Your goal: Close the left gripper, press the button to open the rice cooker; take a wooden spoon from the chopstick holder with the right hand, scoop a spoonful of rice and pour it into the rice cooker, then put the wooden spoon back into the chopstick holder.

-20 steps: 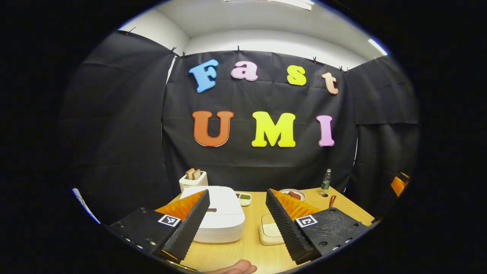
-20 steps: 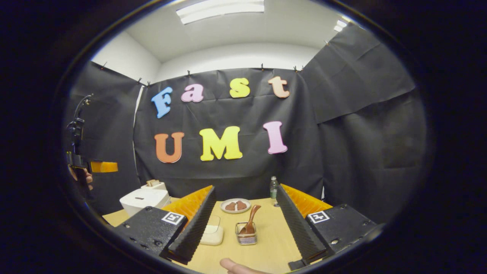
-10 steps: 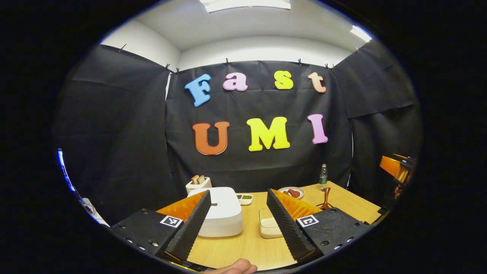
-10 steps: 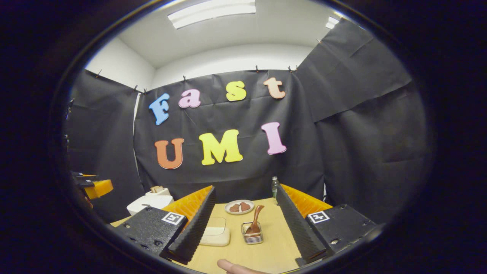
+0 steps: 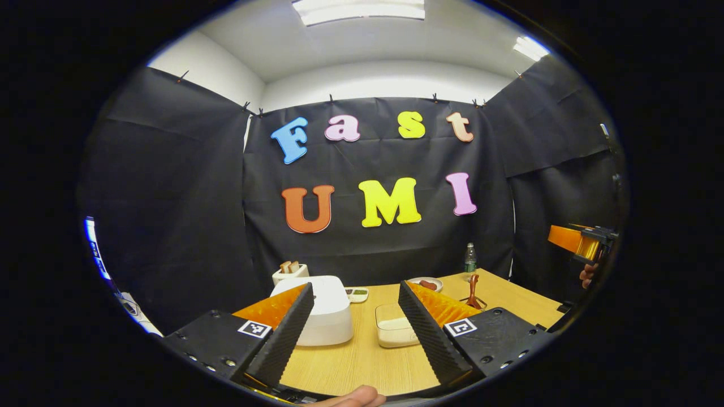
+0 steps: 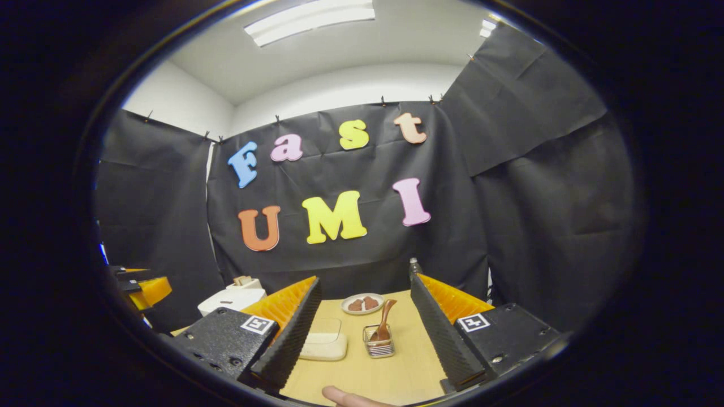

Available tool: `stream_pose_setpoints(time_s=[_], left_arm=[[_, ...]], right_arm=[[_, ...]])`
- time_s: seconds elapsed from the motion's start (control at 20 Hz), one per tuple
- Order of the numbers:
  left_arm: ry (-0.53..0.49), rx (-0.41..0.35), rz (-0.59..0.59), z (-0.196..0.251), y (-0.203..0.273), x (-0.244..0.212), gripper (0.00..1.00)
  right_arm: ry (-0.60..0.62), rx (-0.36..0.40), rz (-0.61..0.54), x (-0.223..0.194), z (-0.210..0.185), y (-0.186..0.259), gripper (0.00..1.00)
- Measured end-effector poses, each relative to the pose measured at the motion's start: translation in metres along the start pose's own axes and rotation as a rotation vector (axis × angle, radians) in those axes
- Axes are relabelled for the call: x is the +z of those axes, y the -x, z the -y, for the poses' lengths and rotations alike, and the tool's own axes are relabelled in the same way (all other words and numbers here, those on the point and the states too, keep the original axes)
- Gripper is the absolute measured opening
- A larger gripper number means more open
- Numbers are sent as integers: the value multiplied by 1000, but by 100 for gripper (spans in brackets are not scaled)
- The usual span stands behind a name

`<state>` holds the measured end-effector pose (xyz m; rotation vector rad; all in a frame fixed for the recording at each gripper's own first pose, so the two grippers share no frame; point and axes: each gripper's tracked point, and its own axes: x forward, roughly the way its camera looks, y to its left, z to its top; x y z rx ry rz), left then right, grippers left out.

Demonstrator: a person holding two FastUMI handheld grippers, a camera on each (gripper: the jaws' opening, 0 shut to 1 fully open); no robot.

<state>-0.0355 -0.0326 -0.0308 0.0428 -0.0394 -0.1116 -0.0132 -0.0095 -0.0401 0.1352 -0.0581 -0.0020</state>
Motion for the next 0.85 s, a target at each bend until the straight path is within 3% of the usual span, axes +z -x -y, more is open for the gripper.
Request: stream_pose_setpoints(time_s=[0.25,0.55,0.85], left_arm=[[43,-57,15,10,-3,10,96],[15,-17,14,1,-4,3,95],[34,-31,7,4,-3,1,95]], right_arm=[[33,5,1,4,-2,-1,100],[53,24,-11,-3,-9,3,100],[62,27,-12,-4,-11,3,100]])
